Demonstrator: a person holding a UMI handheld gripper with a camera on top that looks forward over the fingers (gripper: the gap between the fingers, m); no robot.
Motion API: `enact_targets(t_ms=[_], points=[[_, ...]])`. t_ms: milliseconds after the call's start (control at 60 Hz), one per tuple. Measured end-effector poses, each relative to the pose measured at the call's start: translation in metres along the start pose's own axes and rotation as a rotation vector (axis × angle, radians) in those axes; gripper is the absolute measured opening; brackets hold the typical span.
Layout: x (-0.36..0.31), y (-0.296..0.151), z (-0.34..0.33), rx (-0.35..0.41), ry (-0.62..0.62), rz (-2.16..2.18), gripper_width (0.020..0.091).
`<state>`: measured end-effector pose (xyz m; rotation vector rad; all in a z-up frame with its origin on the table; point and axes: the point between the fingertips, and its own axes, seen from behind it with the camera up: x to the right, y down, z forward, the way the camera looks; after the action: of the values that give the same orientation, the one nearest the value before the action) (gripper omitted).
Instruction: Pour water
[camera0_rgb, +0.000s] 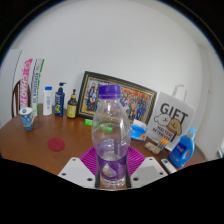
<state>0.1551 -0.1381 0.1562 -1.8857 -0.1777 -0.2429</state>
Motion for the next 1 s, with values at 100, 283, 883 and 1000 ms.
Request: enact_targets(t_ms=[100,283,883,1000], points=[[-0.011,-0.046,0.019,0.009,0.052,-0.147,0.0339],[-0.066,-0.14,0.054,0.073,0.159,-0.549,0.0342],[-0.317,-0.183,0.127,0.235,0.146,-1.814,0.0343],[-0.322,-0.177,0.133,0.207,0.141,-1.86,0.0345]])
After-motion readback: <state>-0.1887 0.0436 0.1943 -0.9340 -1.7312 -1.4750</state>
